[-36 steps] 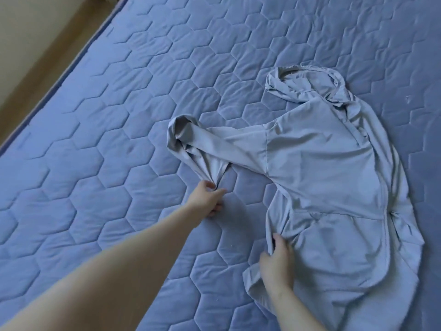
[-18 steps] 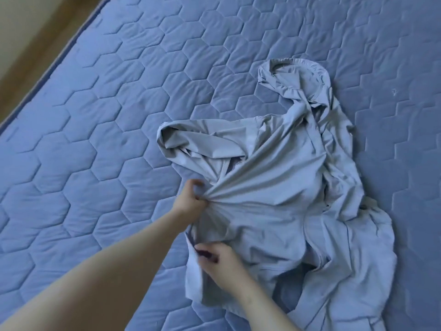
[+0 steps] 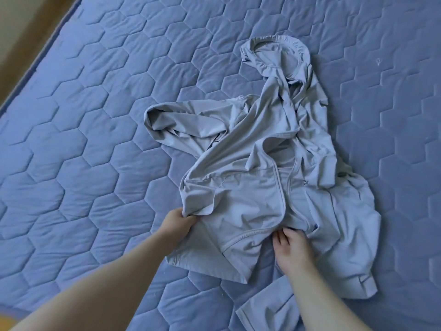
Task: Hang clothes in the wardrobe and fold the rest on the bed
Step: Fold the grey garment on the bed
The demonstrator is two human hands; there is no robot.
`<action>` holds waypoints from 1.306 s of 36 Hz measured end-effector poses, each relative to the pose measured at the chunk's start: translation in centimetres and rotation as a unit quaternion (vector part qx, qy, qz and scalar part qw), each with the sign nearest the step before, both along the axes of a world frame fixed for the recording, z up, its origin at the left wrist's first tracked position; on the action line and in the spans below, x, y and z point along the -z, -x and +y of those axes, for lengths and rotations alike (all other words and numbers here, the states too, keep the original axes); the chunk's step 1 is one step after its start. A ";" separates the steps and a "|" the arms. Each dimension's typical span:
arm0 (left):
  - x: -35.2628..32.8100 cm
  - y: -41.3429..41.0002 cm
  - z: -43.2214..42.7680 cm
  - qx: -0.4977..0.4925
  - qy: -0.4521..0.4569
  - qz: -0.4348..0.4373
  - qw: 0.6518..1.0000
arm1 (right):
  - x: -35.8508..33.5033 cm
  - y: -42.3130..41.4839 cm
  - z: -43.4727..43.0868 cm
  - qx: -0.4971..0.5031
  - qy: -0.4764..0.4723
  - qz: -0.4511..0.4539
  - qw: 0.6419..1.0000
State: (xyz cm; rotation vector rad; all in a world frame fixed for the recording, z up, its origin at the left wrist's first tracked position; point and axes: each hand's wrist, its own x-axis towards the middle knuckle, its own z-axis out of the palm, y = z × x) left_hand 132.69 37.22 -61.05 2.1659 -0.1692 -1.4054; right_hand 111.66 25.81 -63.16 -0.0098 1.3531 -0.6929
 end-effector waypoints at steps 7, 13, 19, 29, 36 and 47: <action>0.2 0.7 -0.3 -0.002 -0.010 -0.039 0.999 | -0.9 -1.4 -2.6 0.015 -0.057 -0.069 0.996; 0.2 1.7 -0.6 -0.036 -0.051 -0.047 0.997 | -2.7 1.7 0.4 -0.024 -0.050 -0.076 0.996; -0.6 3.3 0.2 -0.009 -0.132 -0.079 0.988 | -1.6 5.4 6.5 -0.035 -0.236 0.100 0.966; -3.1 9.6 -2.0 0.348 0.068 -0.431 0.830 | -3.5 7.5 6.0 -0.246 0.039 0.476 0.843; -0.8 12.7 -2.8 0.609 -0.025 -0.282 0.741 | -1.8 7.5 3.1 -0.349 0.152 0.506 0.774; -6.6 7.7 -8.9 0.270 -0.040 -0.146 0.951 | -4.3 10.1 1.1 -0.287 0.154 0.415 0.850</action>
